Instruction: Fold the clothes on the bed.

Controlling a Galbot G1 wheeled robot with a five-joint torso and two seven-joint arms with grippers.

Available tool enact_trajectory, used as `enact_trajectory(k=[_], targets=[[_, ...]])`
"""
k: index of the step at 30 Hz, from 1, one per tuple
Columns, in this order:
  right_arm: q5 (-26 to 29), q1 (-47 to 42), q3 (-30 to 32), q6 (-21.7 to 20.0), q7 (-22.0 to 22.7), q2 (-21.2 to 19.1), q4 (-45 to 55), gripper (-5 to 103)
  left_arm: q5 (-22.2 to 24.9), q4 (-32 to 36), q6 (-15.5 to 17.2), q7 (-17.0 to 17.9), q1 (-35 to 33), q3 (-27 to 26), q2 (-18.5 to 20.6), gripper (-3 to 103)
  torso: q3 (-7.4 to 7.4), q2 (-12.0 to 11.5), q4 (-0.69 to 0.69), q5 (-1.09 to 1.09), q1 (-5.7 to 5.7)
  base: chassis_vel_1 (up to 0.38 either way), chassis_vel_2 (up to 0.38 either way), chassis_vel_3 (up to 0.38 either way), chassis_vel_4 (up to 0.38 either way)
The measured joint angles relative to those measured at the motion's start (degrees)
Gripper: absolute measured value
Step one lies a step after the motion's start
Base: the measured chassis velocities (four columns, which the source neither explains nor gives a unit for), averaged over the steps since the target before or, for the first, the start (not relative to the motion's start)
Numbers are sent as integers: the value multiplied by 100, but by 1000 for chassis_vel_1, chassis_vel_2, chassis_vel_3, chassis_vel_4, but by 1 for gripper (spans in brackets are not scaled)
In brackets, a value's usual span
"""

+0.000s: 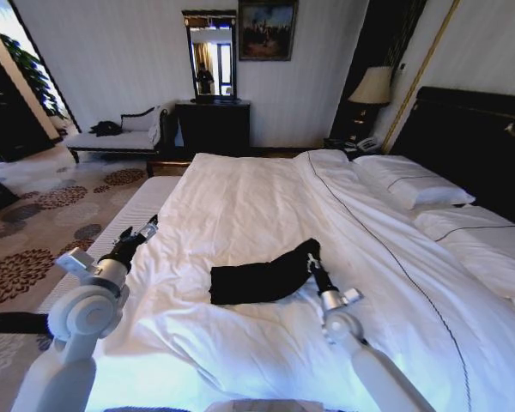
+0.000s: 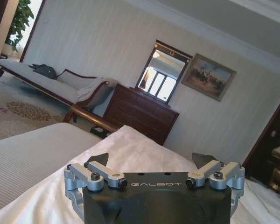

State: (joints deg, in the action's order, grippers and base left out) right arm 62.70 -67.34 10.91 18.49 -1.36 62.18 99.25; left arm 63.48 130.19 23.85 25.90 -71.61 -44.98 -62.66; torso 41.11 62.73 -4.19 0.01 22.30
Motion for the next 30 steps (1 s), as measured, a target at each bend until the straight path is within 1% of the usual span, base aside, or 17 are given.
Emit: enact_trajectory(k=[3, 4, 5, 7, 9, 11, 12, 16, 17, 22, 30], targets=[[-245, 30, -222, 123, -454, 7, 12, 4, 65, -140, -5, 18, 107, -42, 51, 100, 0, 0, -3, -1, 0, 0, 0, 0, 0], [-245, 30, -222, 123, -454, 7, 12, 4, 65, -140, -5, 18, 107, -42, 51, 100, 0, 0, -3, -1, 0, 0, 0, 0, 0], [-299, 44, -304, 162, -593, 23, 9, 4, 70, -187, -5, 20, 117, -54, 62, 100, 0, 0, -4, -2, 0, 0, 0, 0, 0], [-376, 81, -478, 212, -813, 61, 5, 4, 74, -234, -5, 23, 99, -112, 63, 100, 0, 0, -2, -1, 0, 0, 0, 0, 0], [-432, 93, -570, 227, -898, 75, 3, 4, 74, -249, -6, 24, 92, -133, 59, 100, 0, 0, -1, -2, 0, 0, 0, 0, 0], [-624, 109, -762, 245, -995, 118, -60, 4, 75, -270, -6, 28, 89, -158, 42, 100, 0, 0, -2, -2, 0, 0, 0, 0, 0], [-624, 109, -762, 245, -995, 118, -60, 4, 75, -270, -6, 28, 89, -158, 42, 100, 0, 0, -2, -2, 0, 0, 0, 0, 0], [-1150, 183, -1157, 310, -1028, 413, -438, 4, 69, -282, -6, 30, 96, -161, 1, 100, 0, 0, -2, -1, 0, 0, 0, 0, 0], [-1150, 183, -1157, 310, -1028, 413, -438, 4, 69, -282, -6, 30, 96, -161, 1, 100, 0, 0, -2, -1, 0, 0, 0, 0, 0], [-1605, 290, -1608, 387, -992, 828, -875, 4, 61, -344, -5, 33, 110, -183, -35, 100, 0, 0, -2, -1, 0, 0, 0, 0, 0], [-1998, 527, -1815, 498, -973, 1123, -1458, 4, 55, -314, 3, 36, 75, -221, -41, 100, 0, 0, -2, -1, 0, 0, 0, 0, 0]])
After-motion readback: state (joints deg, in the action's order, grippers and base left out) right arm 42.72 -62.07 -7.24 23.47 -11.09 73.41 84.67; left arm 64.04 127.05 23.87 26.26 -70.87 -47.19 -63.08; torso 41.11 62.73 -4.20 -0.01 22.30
